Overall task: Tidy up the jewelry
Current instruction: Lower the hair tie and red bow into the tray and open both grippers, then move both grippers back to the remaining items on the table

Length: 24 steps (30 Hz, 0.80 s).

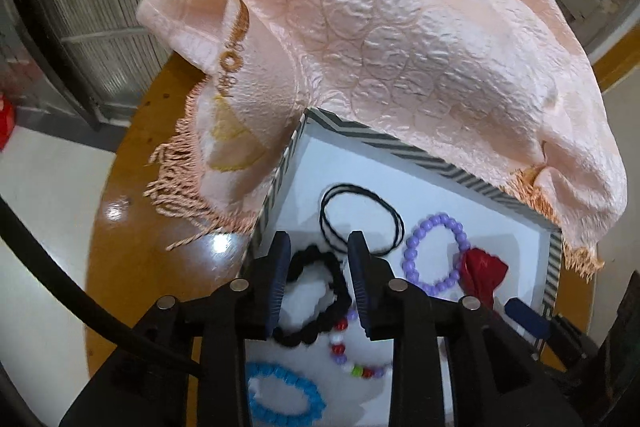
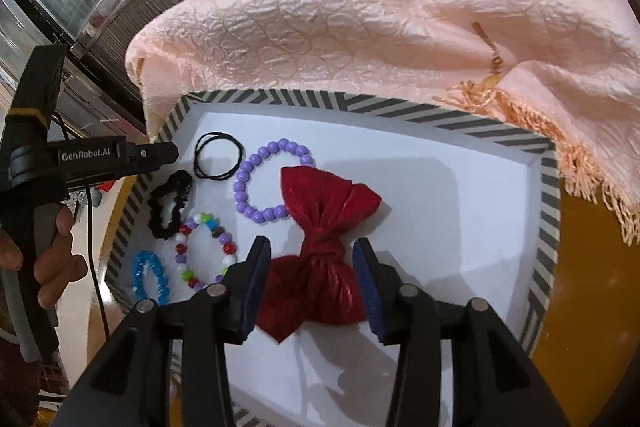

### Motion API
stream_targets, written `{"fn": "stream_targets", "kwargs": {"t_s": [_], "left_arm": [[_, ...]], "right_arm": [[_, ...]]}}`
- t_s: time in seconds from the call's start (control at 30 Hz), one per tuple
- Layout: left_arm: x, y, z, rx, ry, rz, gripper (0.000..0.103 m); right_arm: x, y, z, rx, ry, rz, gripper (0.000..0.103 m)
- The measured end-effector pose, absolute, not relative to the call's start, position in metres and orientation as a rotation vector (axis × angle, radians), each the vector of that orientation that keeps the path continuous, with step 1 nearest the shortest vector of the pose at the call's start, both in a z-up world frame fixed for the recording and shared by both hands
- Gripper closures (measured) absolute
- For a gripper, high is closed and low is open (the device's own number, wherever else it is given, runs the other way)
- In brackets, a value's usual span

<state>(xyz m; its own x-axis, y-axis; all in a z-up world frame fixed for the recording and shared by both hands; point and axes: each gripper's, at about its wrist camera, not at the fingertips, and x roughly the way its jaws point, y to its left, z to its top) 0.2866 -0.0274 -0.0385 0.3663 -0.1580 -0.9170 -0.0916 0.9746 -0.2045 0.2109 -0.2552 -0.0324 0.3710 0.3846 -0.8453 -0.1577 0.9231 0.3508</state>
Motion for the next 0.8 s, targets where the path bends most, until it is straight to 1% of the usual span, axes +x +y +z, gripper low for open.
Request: {"fn": "stream_targets", "kwargs": {"t_s": [0.3, 0.53, 0.8], "left_arm": [[0.216, -0.033, -0.012, -0.137, 1.145, -0.04, 0.074], [0.165, -0.03, -0.005, -0.076, 1.117, -0.039, 0.074], [0.11, -0.026, -0.003, -0.044, 1.106, -0.057, 0.074]], "right_arm": [[0.156, -0.255, -0.001, 0.186, 1.116, 0.357, 0.048], [0.106, -0.261, 0.012, 0.159, 1.119, 0.352, 0.048], [0.05, -0.269, 0.012, 0.145, 1.121, 0.31, 0.048]]}}
